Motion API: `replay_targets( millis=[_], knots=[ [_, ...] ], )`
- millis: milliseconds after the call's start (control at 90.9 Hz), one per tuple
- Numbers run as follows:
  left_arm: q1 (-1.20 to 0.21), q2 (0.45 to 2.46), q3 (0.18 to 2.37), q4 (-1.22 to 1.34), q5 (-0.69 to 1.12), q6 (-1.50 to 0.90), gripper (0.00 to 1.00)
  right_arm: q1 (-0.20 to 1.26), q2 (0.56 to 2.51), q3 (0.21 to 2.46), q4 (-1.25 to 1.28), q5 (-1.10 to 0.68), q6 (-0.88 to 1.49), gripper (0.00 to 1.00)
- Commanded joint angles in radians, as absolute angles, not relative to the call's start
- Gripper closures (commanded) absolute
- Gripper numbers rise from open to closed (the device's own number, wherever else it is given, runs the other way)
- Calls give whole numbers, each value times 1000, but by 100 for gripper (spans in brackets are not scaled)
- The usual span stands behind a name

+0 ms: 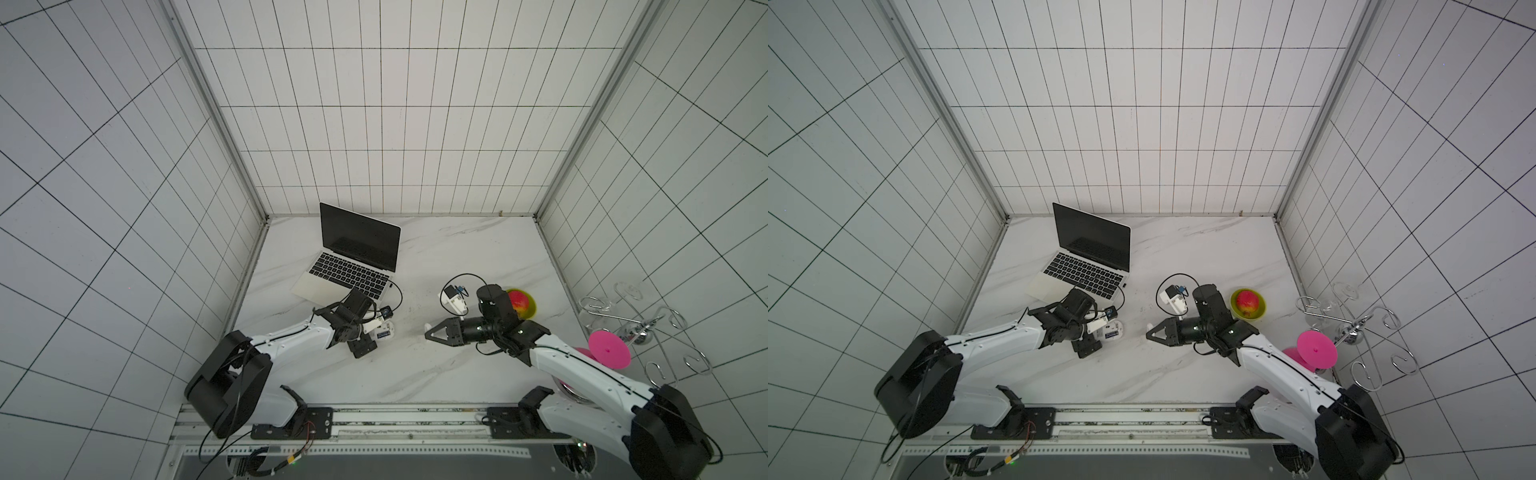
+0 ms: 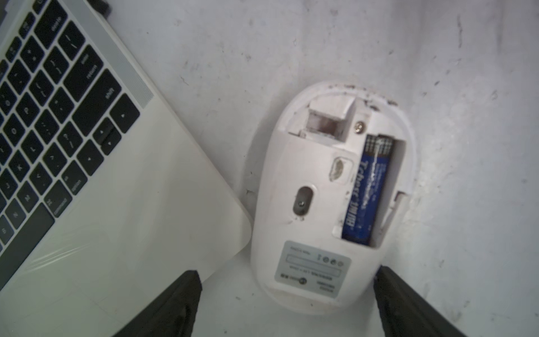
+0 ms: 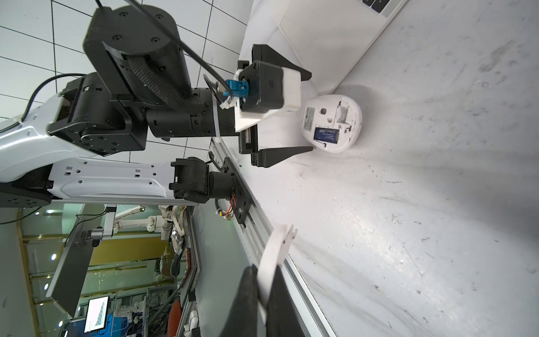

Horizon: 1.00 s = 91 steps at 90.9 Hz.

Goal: Insert the wireless mouse receiver into the laptop
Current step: Move the mouse to the center of the board.

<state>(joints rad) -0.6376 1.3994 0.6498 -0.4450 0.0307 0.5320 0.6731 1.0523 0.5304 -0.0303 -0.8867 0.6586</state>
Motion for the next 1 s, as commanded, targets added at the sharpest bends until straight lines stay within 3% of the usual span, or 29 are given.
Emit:
replay_targets(
  millis=[0, 253, 396, 605, 990],
  knots=[
    [-638, 1418, 678, -428, 85, 539, 10, 661, 1046, 517, -32, -899, 660, 100],
    [-637, 1487, 709, -446, 124, 523, 21, 640, 1049, 498, -33, -895, 676, 100],
    [-641, 1509, 728, -470, 151, 516, 34, 615, 1044, 482, -46, -898, 678, 100],
    [-675, 1495, 795, -538, 260, 447, 46, 533, 994, 440, -69, -917, 676, 100],
    [-941, 1543, 852, -461, 129, 436, 57, 416, 1006, 390, -109, -1018, 669, 100]
  ],
)
